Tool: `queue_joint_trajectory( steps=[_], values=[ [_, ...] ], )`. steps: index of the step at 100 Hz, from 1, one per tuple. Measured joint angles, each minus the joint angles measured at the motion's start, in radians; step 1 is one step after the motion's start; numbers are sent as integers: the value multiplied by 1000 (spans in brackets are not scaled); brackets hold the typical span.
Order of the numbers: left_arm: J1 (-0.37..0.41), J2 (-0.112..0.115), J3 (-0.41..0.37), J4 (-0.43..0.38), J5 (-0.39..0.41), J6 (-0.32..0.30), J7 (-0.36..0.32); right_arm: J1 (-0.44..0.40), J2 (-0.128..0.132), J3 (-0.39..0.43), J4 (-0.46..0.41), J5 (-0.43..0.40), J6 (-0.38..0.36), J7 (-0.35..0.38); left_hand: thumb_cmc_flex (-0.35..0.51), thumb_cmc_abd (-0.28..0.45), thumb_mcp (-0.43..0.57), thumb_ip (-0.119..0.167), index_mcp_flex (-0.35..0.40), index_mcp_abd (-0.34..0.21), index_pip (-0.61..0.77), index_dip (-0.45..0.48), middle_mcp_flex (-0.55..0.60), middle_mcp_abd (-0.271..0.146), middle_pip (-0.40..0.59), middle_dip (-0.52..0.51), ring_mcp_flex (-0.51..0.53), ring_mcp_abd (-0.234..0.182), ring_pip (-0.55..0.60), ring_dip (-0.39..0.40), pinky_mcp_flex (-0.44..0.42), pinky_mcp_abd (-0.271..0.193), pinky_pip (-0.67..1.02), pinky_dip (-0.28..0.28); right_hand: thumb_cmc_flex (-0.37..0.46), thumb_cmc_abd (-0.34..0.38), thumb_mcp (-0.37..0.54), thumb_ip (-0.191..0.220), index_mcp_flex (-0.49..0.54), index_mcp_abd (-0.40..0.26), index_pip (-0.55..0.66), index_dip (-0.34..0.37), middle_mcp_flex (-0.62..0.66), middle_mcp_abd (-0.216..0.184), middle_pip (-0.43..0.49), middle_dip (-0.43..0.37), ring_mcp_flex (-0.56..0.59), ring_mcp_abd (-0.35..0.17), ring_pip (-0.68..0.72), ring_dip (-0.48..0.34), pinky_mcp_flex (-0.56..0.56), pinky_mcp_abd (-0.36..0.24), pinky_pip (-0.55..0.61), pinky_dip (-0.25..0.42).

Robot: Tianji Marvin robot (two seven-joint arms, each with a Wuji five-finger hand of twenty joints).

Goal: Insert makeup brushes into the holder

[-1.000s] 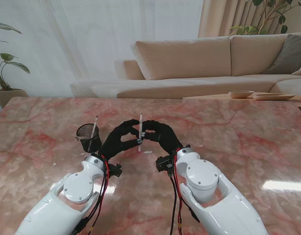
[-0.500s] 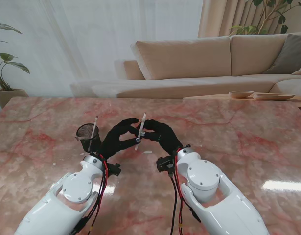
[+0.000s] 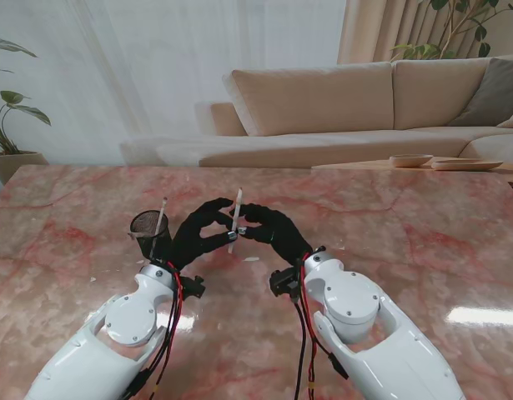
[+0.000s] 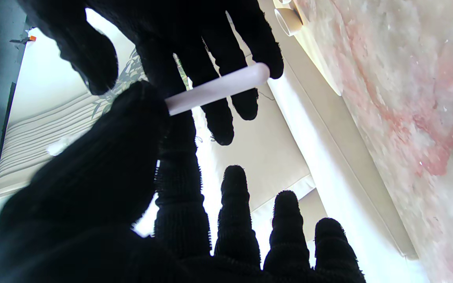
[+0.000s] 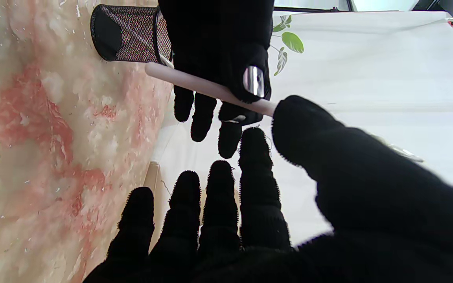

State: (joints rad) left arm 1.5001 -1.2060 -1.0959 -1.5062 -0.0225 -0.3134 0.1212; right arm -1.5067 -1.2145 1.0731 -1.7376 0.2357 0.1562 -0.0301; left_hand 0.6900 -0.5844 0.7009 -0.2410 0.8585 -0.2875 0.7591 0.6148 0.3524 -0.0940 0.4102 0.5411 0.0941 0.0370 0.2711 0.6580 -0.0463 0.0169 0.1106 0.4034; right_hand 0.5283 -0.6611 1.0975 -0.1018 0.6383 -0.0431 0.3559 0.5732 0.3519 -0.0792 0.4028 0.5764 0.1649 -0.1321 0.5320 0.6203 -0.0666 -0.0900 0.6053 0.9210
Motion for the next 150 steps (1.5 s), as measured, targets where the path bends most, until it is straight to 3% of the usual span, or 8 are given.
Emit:
queue_joint_trajectory(
  steps=[32, 79, 115, 127, 141, 150],
  values=[
    [29, -5, -55, -24, 32, -8, 25, 0, 2, 8, 9, 0, -6, 7, 0, 0, 0, 0, 0, 0, -1, 2, 0, 0, 0, 0, 0, 0, 0, 0, 0, 0, 0, 0, -23, 24, -46, 0, -35, 0, -8, -10, -38, -1, -12, 0, -16, 2, -37, -9, -10, -3, -5, 0],
    [110, 1, -259, -126, 149, -11, 61, 12, 5, -2, 39, 5, -5, 28, 0, 0, 0, 0, 0, 0, -1, 2, 0, -1, 0, 0, 0, 0, -12, -1, 2, -12, 0, -12, -50, 36, -52, 0, -49, 0, -9, -11, -62, -1, -24, -1, -16, 2, -59, -9, -11, -4, -29, 1],
    [117, 10, -378, -127, 183, -15, 71, 35, 5, -17, 70, 13, -6, 51, 0, 0, 0, 0, 0, 0, -1, 2, 0, -1, 0, -4, 0, 0, -13, -1, 7, -23, -1, -13, -51, 41, -63, 0, -70, 0, -22, -11, -77, -1, -38, -26, -16, 2, -97, -25, -13, -11, -30, 12],
    [120, 10, -400, -113, 187, -18, 85, 40, 8, -17, 77, -15, -6, 62, 0, 0, 0, 0, 0, 0, -1, 2, 0, -1, 0, -5, 0, 0, -13, -1, 7, -23, -1, -13, -66, 55, -93, 0, -84, 0, -22, -11, -85, -1, -64, -53, -17, 8, -174, -53, -22, -11, -109, 12],
    [116, 10, -414, -79, 187, -21, 95, 39, 17, -10, 79, -77, -8, 87, 0, 0, 0, 0, 0, 0, -1, 2, 0, -1, 0, -5, 0, 0, -13, -2, 7, -23, -1, -13, -64, 81, -144, 0, -92, 1, -45, -11, -86, -1, -136, -125, -16, 10, -296, -132, -7, -12, -249, -120],
    [104, 10, -414, -46, 185, -24, 100, 35, 23, 2, 79, -96, -11, 97, 0, 0, 0, 0, 0, 0, -1, 2, 0, -1, 0, -14, 0, 0, -13, -4, 7, -23, -1, -21, -91, 88, -166, 0, -99, 1, -46, -11, -87, 0, -152, -136, -25, 11, -328, -143, 1, -12, -273, -147]
  ],
)
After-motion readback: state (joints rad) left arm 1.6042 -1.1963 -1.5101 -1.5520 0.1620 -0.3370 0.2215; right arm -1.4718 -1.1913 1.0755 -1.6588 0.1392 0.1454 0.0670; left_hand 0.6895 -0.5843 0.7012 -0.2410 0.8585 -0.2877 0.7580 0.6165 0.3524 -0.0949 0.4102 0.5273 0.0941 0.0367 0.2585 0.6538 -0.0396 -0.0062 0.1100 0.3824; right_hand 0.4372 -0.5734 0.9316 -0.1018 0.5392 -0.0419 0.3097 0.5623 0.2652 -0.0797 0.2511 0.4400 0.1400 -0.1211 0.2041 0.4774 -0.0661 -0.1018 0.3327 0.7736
